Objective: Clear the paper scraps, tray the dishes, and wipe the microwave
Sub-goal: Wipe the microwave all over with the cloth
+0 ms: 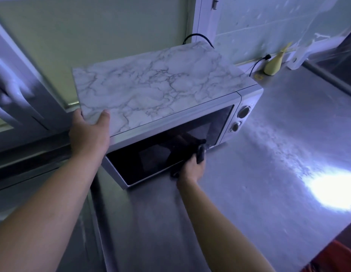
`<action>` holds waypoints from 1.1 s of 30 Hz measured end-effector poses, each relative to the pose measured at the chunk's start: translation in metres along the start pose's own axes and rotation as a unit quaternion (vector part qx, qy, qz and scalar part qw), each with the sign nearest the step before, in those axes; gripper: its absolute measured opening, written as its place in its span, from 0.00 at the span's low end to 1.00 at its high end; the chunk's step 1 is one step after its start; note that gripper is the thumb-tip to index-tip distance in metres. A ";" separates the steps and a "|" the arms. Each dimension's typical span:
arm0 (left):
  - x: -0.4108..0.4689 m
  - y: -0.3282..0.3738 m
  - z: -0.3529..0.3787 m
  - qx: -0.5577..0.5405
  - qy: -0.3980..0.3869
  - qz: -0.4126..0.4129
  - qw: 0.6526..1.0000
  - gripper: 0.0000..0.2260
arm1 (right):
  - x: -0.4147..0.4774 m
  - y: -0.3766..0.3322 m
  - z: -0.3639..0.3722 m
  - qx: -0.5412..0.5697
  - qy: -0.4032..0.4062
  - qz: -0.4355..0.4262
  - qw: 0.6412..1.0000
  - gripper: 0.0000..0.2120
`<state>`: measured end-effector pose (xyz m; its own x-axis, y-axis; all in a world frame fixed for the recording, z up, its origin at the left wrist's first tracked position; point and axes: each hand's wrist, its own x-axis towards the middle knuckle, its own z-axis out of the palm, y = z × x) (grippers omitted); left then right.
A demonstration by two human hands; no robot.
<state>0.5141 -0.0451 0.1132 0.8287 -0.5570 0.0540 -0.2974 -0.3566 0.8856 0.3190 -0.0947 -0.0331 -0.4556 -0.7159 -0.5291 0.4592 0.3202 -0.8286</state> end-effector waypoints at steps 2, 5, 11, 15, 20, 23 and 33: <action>0.002 -0.001 0.001 0.005 -0.003 0.000 1.000 0.25 | -0.028 0.020 0.004 0.022 -0.012 0.032 0.999 0.20; 0.004 -0.003 0.002 0.009 -0.005 -0.004 1.000 0.28 | -0.075 0.053 0.007 0.025 -0.039 0.071 0.996 0.19; 0.008 0.000 0.004 0.036 -0.009 -0.018 0.999 0.33 | -0.152 0.088 -0.005 -0.022 -0.161 0.251 0.954 0.15; 0.007 0.000 0.005 -0.002 -0.029 -0.024 0.999 0.32 | -0.149 0.052 -0.045 -0.007 -0.292 0.324 0.900 0.15; 0.005 0.002 0.002 0.001 -0.045 -0.045 0.998 0.32 | -0.136 -0.020 -0.115 -0.072 -0.372 0.270 0.885 0.16; -0.002 0.008 -0.004 -0.003 -0.062 -0.058 0.996 0.31 | -0.135 -0.065 -0.156 -0.089 -0.380 0.242 0.889 0.16; -0.174 0.014 0.008 0.009 -0.500 0.147 0.854 0.18 | -0.087 -0.152 -0.238 -0.147 -0.390 0.104 0.903 0.21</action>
<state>0.3623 0.0410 0.1123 -0.0986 -0.9829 -0.1556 -0.4384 -0.0975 0.8935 0.1076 0.0664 0.0954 0.3453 -0.8035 -0.4849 0.1988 0.5676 -0.7989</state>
